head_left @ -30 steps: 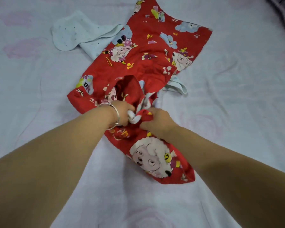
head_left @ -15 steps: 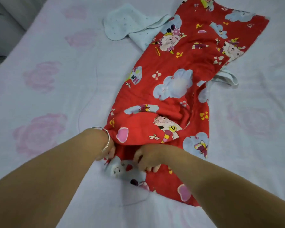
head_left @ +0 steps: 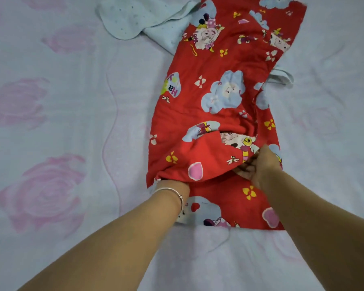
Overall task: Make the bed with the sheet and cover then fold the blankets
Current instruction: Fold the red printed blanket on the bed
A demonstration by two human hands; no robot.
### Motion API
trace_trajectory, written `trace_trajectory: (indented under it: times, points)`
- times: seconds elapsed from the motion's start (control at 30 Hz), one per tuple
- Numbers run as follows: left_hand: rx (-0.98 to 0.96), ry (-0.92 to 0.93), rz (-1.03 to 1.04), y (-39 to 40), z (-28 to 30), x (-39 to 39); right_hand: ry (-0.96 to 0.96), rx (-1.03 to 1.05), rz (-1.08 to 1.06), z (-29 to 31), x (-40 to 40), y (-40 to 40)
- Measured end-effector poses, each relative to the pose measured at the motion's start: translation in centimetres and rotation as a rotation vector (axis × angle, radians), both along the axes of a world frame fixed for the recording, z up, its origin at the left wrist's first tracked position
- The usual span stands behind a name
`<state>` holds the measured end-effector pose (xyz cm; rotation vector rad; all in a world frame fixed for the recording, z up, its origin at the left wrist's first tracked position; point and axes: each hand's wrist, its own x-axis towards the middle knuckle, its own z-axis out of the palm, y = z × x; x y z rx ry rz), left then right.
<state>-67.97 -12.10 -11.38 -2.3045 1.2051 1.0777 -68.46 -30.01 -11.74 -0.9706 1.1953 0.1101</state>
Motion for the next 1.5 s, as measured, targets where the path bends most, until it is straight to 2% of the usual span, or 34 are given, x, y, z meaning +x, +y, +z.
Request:
trace_trajectory:
  times: [0.03,0.07,0.1,0.13,0.2,0.27,0.33,0.37,0.43,0.47,0.53,0.6,0.63,0.7,0.8,0.87,0.9,0.97,1.07,1.17,1.2,1.27,1.3,1.33,1.4,1.43,1.47,1.5]
  points:
    - [0.025,-0.018,-0.010,-0.5,0.4,-0.5,-0.034,0.040,0.013,0.1,0.5,0.0]
    - [-0.009,-0.025,0.092,-0.8,1.0,-1.1,-0.066,0.074,0.019,0.6,0.8,0.1]
    - [-0.086,-0.056,0.045,-1.2,1.4,-1.5,-0.076,0.083,0.033,0.5,1.4,0.3]
    - [-0.307,-0.179,-0.050,-1.5,1.2,-1.7,-0.077,0.094,0.050,0.5,2.0,0.5]
    - [-0.640,-0.435,-0.199,-2.0,0.9,-1.8,-0.067,-0.014,0.197,0.3,2.2,0.5]
    - [-0.824,-0.579,-0.150,-3.2,0.1,-1.5,-0.082,-0.115,0.330,0.2,1.4,-0.2]
    - [-0.783,-0.657,0.072,-4.2,-0.2,-0.3,-0.073,-0.115,0.438,0.2,-0.1,-1.3]
    - [-0.697,-0.670,0.206,-4.2,0.0,0.4,-0.072,-0.083,0.468,0.3,-0.6,-1.8]
    - [-0.646,-0.612,0.437,-4.3,0.6,1.5,-0.103,0.005,0.461,0.7,-1.1,-3.5]
    - [-0.649,-0.605,0.488,-4.1,0.7,1.8,-0.126,0.043,0.426,1.0,-1.1,-4.4]
    - [-0.605,-0.704,0.452,-3.9,1.2,2.1,-0.105,0.101,0.408,1.6,-1.2,-6.5]
    - [-0.546,-0.728,0.464,-4.2,1.6,2.1,0.122,0.026,0.537,1.8,-1.9,-8.1]
    - [-0.519,-0.647,0.520,-4.4,1.7,2.1,0.252,-0.076,0.635,1.6,-2.4,-8.5]
    - [-0.532,-0.295,0.688,-5.0,1.8,2.1,0.352,-0.201,0.670,1.4,-2.9,-8.7]
    - [-0.524,0.145,0.665,-5.2,1.8,0.8,0.239,-0.402,0.639,0.2,-2.2,-8.8]
    - [-0.483,0.348,0.671,-4.9,1.3,-0.6,0.172,-0.491,0.559,0.0,-2.1,-8.8]
    - [-0.465,0.423,0.684,-4.7,1.0,-1.3,0.202,-0.537,0.569,0.3,-2.3,-9.0]
    - [-0.459,0.486,0.689,-4.1,0.3,-2.4,0.330,-0.641,0.579,-0.2,-2.8,-9.6]
    - [-0.513,0.501,0.758,-3.8,-0.5,-3.5,0.319,-0.608,0.559,-0.2,-4.1,-9.3]
    - [-0.534,0.457,0.742,-4.0,-0.5,-3.8,0.292,-0.578,0.829,-0.2,-4.2,-7.6]
    - [-0.521,0.455,0.736,-4.1,-0.3,-3.6,0.294,-0.637,0.898,-0.1,-4.3,-7.2]
    - [-0.483,0.479,0.730,-4.1,0.1,-3.3,0.294,-0.821,0.859,-0.4,-4.4,-7.2]
    - [-0.487,0.431,0.710,-4.0,0.3,-3.0,0.314,-0.874,0.803,-0.4,-4.5,-7.4]
    - [-0.503,0.280,0.679,-3.5,0.3,-2.8,0.351,-0.904,0.774,-0.6,-4.8,-7.2]
    - [-0.563,-0.189,0.714,-1.9,0.0,-2.0,0.411,-0.859,0.784,-0.9,-5.6,-6.7]
    - [-0.582,-0.358,0.822,-0.8,-0.1,-1.6,0.433,-0.803,0.795,-1.2,-6.1,-6.4]
    - [-0.567,-0.427,0.971,0.2,-0.4,-1.2,0.424,-0.733,0.762,-1.2,-6.5,-6.1]
    - [-0.520,-0.402,1.124,1.5,-0.9,-0.8,0.399,-0.655,0.700,-1.4,-6.8,-5.7]
